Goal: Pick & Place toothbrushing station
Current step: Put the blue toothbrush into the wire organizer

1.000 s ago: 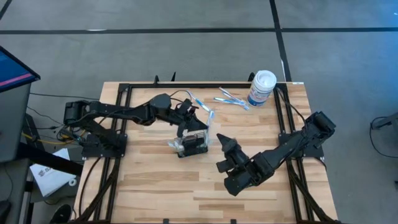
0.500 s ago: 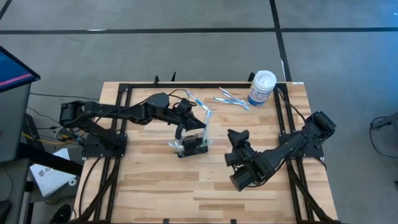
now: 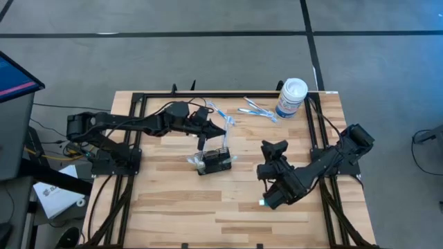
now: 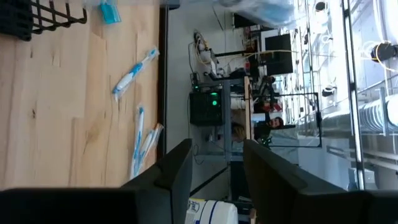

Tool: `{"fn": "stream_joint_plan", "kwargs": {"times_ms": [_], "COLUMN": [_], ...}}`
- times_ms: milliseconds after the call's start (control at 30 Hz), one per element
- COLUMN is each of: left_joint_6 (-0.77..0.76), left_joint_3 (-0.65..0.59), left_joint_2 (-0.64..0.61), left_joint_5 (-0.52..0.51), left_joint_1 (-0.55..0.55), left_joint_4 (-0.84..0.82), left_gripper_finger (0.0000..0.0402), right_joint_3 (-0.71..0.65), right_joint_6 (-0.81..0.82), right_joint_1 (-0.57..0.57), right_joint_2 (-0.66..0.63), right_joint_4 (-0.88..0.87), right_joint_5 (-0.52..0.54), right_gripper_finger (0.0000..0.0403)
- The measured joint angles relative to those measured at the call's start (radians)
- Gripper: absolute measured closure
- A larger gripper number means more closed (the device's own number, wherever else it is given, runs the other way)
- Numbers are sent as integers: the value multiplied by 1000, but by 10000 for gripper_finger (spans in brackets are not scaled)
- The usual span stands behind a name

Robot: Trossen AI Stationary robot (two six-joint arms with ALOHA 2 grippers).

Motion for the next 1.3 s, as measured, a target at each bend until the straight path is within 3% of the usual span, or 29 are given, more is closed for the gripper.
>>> {"fn": "stream_joint_plan", "kwargs": {"times_ms": [467, 800, 1067, 1300], "left_joint_6": [118, 131, 217, 257], "left_joint_3": [-139, -199, -207, -207], "left_joint_2": [0, 0, 0, 0], "left_joint_5": [31, 34, -87, -78], "left_joint_1": [20, 5, 5, 34], "left_joint_4": [259, 311, 331, 323], "left_gripper_finger": [401, 401, 401, 401], "right_joint_3": [0, 0, 0, 0], "right_joint_6": [2, 3, 3, 14], "right_joint_1": [0, -1, -1, -1], "right_joint_2": [0, 0, 0, 0], "right_joint_4": [5, 9, 10, 10], "right_joint_5": [0, 0, 1, 1], "right_gripper_finger": [276, 275, 280, 280]}}
